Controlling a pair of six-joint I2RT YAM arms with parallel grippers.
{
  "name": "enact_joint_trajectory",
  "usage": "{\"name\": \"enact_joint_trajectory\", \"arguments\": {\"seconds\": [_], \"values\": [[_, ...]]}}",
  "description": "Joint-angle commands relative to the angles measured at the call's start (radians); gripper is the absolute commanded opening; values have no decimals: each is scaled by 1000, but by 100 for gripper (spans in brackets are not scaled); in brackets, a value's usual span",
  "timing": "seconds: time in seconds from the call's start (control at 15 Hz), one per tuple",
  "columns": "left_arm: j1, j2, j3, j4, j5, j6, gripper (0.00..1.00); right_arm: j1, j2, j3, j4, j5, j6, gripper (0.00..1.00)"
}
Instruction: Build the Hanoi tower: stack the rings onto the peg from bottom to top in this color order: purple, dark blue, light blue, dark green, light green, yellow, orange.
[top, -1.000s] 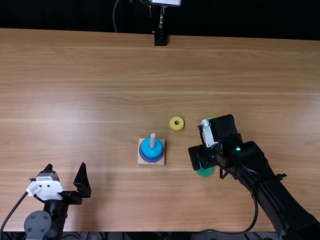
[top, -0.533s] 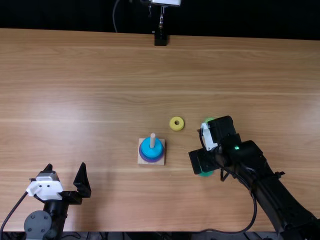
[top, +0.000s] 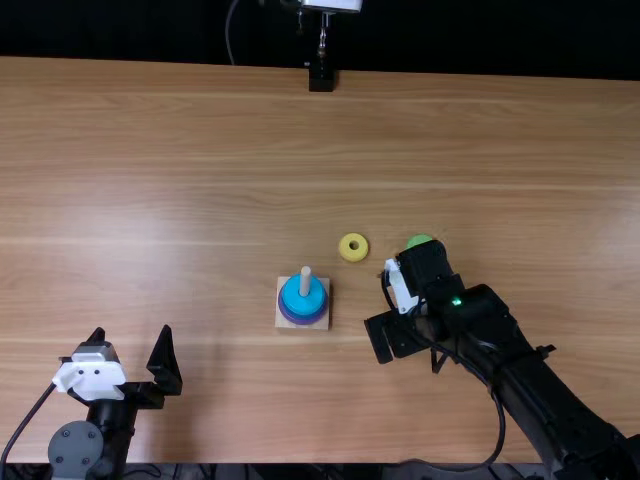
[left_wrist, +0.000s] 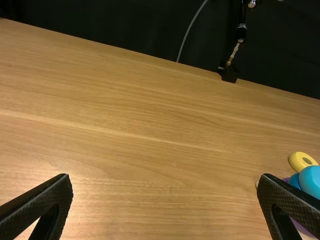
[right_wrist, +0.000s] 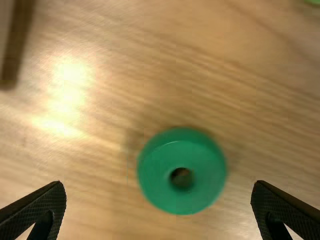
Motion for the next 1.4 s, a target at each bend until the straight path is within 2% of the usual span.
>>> {"name": "enact_joint_trajectory", "arguments": {"seconds": [0.0, 0.07, 0.13, 1.13, 1.2, 1.27, 1.33], "values": [[2, -12, -55, -19, 15, 4, 100, 7, 26, -12, -1, 1, 76, 100], [2, -12, -55, -19, 15, 4, 100, 7, 41, -14, 0, 1, 132, 100], [2, -12, -55, -19, 15, 4, 100, 7, 57, -20, 6, 1, 157, 100], [2, -12, -55, -19, 15, 4, 100, -4, 121, -15, 21, 7, 159, 100], [2, -12, -55, -19, 13, 4, 100, -4, 123, -15, 26, 7, 159, 89], [2, -12, -55, -19, 15, 4, 100, -4, 121, -15, 30, 7, 159, 67], [2, -12, -55, -19, 13, 4, 100, -2, 123, -15, 30, 7, 157, 48]]}}
